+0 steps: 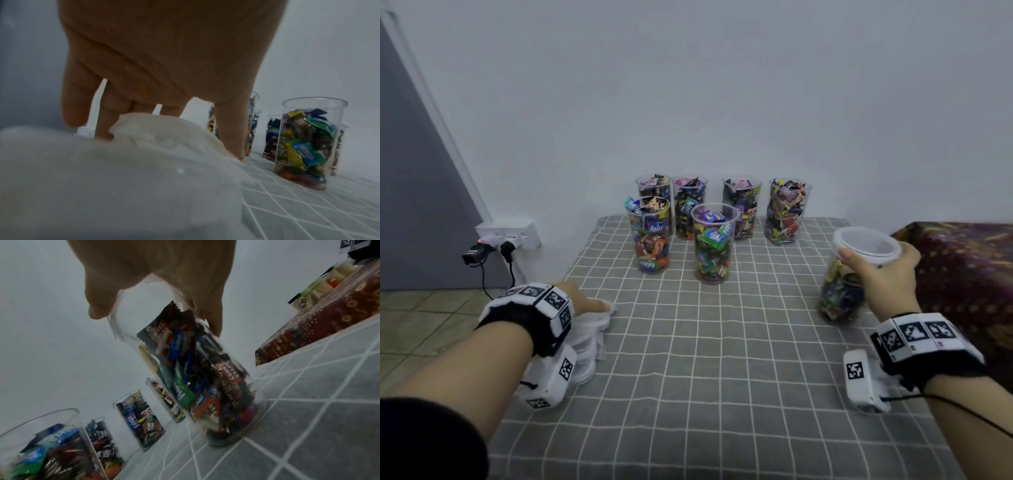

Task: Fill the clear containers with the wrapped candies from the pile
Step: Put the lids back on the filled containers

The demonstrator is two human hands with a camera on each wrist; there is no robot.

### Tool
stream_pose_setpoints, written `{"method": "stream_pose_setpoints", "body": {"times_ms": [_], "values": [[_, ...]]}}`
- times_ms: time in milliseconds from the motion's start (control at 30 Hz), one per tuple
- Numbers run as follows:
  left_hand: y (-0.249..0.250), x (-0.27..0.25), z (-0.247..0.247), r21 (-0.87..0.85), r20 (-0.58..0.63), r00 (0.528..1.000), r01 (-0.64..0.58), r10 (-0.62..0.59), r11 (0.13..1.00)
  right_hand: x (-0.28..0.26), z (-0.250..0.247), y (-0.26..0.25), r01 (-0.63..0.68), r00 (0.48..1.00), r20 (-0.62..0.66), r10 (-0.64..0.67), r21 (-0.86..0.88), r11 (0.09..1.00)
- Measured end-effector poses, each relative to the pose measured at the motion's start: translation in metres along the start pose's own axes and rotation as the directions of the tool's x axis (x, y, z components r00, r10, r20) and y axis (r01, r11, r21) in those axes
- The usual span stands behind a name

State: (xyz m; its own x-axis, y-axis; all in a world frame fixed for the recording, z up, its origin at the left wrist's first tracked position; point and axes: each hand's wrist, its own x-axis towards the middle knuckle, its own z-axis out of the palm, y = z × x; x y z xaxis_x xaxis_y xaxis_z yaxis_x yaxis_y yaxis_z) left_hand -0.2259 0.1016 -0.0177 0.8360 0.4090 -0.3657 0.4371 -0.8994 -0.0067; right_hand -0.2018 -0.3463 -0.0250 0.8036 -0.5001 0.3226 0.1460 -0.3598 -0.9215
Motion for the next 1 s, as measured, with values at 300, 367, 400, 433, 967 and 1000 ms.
{"method": "stream_pose_setpoints", "body": {"times_ms": [300, 367, 400, 433, 967, 1000], "values": [[0.004, -0.004, -0.018, 0.085, -0.178, 0.975, -0.121, 0.135, 0.989, -0.021, 0.002, -0.033, 0.343, 0.915, -0.083, -0.394, -0.351, 0.871], [0.010, -0.007, -0.027, 0.090, -0.252, 0.952, -0.156, 0.174, 0.984, -0.029, 0.019, -0.046, 0.465, 0.858, -0.044, -0.511, -0.354, 0.811], [0.015, -0.009, -0.031, 0.093, -0.294, 0.935, -0.179, 0.198, 0.980, -0.033, 0.030, -0.051, 0.516, 0.834, -0.008, -0.552, -0.345, 0.784], [0.021, -0.013, -0.036, 0.083, -0.330, 0.918, -0.205, 0.221, 0.975, -0.035, 0.042, -0.055, 0.550, 0.819, 0.032, -0.573, -0.328, 0.768], [0.108, -0.035, -0.065, -0.444, -0.581, 0.756, -0.604, 0.301, 0.661, -0.022, 0.198, -0.038, -0.028, 0.888, 0.460, 0.028, -0.007, 1.000], [0.111, -0.035, -0.065, -0.447, -0.585, 0.750, -0.615, 0.307, 0.650, -0.023, 0.199, -0.041, -0.034, 0.888, 0.459, 0.031, -0.003, 0.999]]}}
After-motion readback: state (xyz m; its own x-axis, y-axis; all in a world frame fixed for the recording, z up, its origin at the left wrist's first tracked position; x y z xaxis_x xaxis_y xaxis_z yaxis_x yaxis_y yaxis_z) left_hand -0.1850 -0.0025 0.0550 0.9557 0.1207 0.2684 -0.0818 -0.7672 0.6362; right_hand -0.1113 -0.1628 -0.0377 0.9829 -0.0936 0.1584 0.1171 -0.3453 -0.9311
